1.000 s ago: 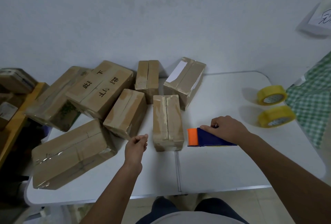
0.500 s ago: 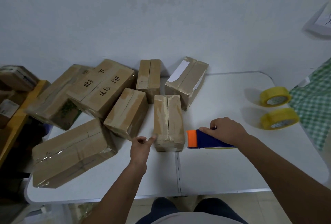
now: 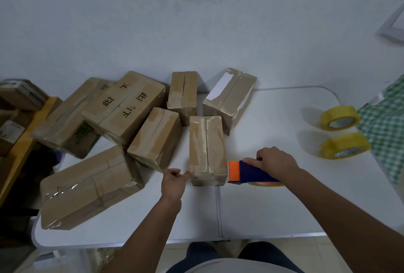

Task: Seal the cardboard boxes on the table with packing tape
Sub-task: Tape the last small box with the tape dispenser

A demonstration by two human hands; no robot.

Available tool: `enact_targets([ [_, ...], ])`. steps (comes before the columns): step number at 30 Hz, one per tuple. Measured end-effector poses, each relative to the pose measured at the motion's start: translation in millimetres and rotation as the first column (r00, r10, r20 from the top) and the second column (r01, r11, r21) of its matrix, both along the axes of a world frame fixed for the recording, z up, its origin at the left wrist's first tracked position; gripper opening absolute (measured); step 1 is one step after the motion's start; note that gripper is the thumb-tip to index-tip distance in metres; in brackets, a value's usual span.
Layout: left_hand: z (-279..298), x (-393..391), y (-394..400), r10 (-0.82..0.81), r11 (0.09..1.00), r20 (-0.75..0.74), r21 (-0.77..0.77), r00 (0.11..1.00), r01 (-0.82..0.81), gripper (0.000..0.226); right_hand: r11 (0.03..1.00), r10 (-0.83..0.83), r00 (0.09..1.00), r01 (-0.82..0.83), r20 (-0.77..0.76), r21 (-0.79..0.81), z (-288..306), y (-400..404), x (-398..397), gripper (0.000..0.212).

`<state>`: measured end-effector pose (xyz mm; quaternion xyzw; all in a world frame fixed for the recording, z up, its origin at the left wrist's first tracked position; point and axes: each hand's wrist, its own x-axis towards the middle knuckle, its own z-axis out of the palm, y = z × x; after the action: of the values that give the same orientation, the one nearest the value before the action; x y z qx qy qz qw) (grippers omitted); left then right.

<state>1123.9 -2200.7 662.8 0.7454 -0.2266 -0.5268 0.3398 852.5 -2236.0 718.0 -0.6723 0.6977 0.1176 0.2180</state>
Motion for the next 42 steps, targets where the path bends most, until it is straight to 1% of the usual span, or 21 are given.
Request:
enact_targets([
  [6, -0.8, 6.1, 1.3, -0.116, 0.993, 0.002, 0.015, 0.993, 0.116, 0.047, 1.0, -0.003, 1.0, 0.003, -0.004, 0.008, -1.5, -2.0, -0.9, 0.055],
  [9, -4.8, 17.2, 3.7, -0.24, 0.971, 0.094, 0.039, 0.966, 0.238, 0.047, 1.0, 0.01, 1.0, -0.01, -0.011, 0.003, 0.8, -2.1, -1.4, 0.056],
  [11, -8.2, 30.2, 1.0, -0.329, 0.944, 0.211, 0.076, 0.92, 0.32, 0.057, 1.0, 0.018, 1.0, -0.018, -0.016, -0.012, 0.2, -2.7, -1.0, 0.06],
  [13, -22.7, 46.5, -6.1, -0.37, 0.928, 0.307, 0.158, 0.877, 0.337, 0.071, 0.999, 0.027, 0.999, -0.027, -0.022, -0.024, -0.2, -3.8, -0.6, 0.061],
  [15, -12.8, 52.3, -8.4, -0.434, 0.901, 0.455, 0.206, 0.778, 0.382, 0.069, 0.999, 0.032, 0.999, -0.033, -0.029, -0.022, -0.5, -5.1, -1.5, 0.061],
  [17, 4.8, 47.0, -3.5, -0.47, 0.843, 0.667, 0.144, 0.579, 0.518, 0.056, 0.999, 0.038, 0.999, -0.039, -0.032, -0.024, -1.8, -5.7, -2.7, 0.06],
  [18, 12.3, 41.8, 1.4, -0.436, 0.782, 0.761, 0.055, 0.481, 0.62, 0.052, 0.999, 0.043, 0.998, -0.044, -0.034, -0.025, -2.4, -5.7, -2.7, 0.06],
  [19, 19.9, 35.0, 6.2, -0.41, 0.676, 0.818, -0.026, 0.405, 0.736, 0.051, 0.999, 0.047, 0.998, -0.048, -0.034, -0.023, -2.6, -5.6, -2.4, 0.061],
  [20, 24.1, 28.1, 9.2, -0.426, 0.518, 0.852, -0.046, 0.304, 0.854, 0.053, 0.998, 0.05, 0.998, -0.051, -0.034, -0.023, -2.9, -5.5, -2.1, 0.061],
  [21, 20.3, 24.0, 10.2, -0.466, 0.332, 0.87, 0.0, 0.163, 0.943, 0.054, 0.998, 0.054, 0.998, -0.054, -0.031, -0.021, -3.1, -5.4, -1.8, 0.06],
  [22, 10.0, 22.9, 10.2, -0.49, 0.168, 0.871, 0.077, 0.016, 0.983, 0.055, 0.998, 0.057, 0.998, -0.057, -0.027, -0.015, -3.0, -5.4, -1.5, 0.059],
  [23, -2.1, 23.5, 10.4, -0.49, 0.063, 0.867, 0.141, -0.093, 0.988, 0.054, 0.998, 0.058, 0.998, -0.058, -0.023, -0.011, -2.3, -5.2, -1.6, 0.057],
  [24, -12.3, 26.3, 9.8, -0.481, 0.016, 0.864, 0.18, -0.151, 0.984, 0.053, 0.998, 0.055, 0.998, -0.056, -0.019, -0.008, -2.4, -5.2, -1.9, 0.055],
  [25, -17.2, 29.6, 7.9, -0.464, 0.001, 0.869, 0.196, -0.173, 0.981, 0.053, 0.999, 0.051, 0.999, -0.052, -0.014, -0.008, -2.7, -4.7, -2.3, 0.054],
  [26, -16.9, 32.0, 4.5, -0.449, 0.003, 0.878, 0.185, -0.164, 0.983, 0.051, 0.999, 0.049, 0.999, -0.049, -0.009, -0.009, -3.5, -4.4, -2.5, 0.054],
  [29, 0.2, 27.0, -15.7, -0.424, -0.024, 0.901, 0.087, -0.089, 0.996, 0.044, 0.999, 0.049, 0.999, -0.048, 0.004, -0.008, -4.0, -4.6, -2.6, 0.055],
  [31, 12.2, 6.3, -36.0, -0.432, -0.049, 0.899, 0.053, -0.069, 0.997, 0.041, 0.999, 0.049, 0.999, -0.049, 0.013, -0.011, -5.3, -4.8, -3.9, 0.055],
  [33, 9.6, -22.8, -48.9, -0.468, -0.061, 0.879, 0.073, -0.093, 0.995, 0.043, 0.999, 0.043, 0.999, -0.043, 0.015, -0.017, -8.3, -3.7, -6.3, 0.059],
  [35, -1.4, -44.7, -52.2, -0.507, -0.021, 0.849, 0.166, -0.153, 0.986, 0.052, 0.999, 0.03, 0.999, -0.03, 0.025, -0.018, -12.1, -2.1, -9.5, 0.063],
  [38, -15.9, -48.8, -47.1, -0.469, 0.053, 0.862, 0.246, -0.193, 0.968, 0.057, 1.0, 0.011, 0.996, -0.011, 0.086, 0.001, -17.9, -0.2, -15.2, 0.06],
  [42, -23.2, -45.1, -47.4, -0.423, 0.047, 0.876, 0.277, -0.233, 0.96, 0.057, 1.0, -0.025, 0.986, 0.022, 0.162, 0.017, -25.7, 6.9, -24.6, 0.057],
])
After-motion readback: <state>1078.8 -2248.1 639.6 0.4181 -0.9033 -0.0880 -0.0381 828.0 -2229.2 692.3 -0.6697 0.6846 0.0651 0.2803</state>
